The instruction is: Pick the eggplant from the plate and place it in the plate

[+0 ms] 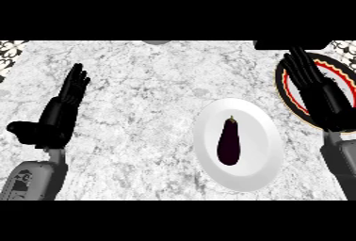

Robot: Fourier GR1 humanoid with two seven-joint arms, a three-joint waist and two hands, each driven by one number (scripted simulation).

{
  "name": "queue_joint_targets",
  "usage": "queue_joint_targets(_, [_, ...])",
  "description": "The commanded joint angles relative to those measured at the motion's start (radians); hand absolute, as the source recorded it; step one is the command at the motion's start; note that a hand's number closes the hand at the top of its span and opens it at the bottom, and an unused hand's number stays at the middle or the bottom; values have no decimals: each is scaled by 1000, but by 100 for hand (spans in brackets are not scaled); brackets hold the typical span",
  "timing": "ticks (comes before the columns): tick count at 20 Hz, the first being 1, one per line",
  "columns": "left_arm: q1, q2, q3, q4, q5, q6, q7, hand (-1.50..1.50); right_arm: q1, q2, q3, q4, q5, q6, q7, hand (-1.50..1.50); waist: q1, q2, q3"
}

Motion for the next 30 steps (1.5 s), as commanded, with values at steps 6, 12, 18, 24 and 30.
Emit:
queue_joint_targets(6, [13,48,43,93,-8,4,179,0,-85,36,25,248,-98,204,168,150,31,2,-5])
queue_joint_targets(12, [71,28,37,91,21,-24,187,0,75,91,11,284,183,-122,-127,-150,12,-5,-4])
queue_joint_targets(18, [80,24,48,85,21,-43,204,0,89,-11,119,256,344,18,-140,-150,11,-9,-6])
queue_joint_targets(24, [27,30,75,147,16,-62,189,0,62,-77,154,180,442,64,-7,-150,6,-7,-6])
queue_joint_targets(30, [31,-19,66,145,-19,-31,182,0,28,-64,149,22,456,158,220,-150,5,-9,-6])
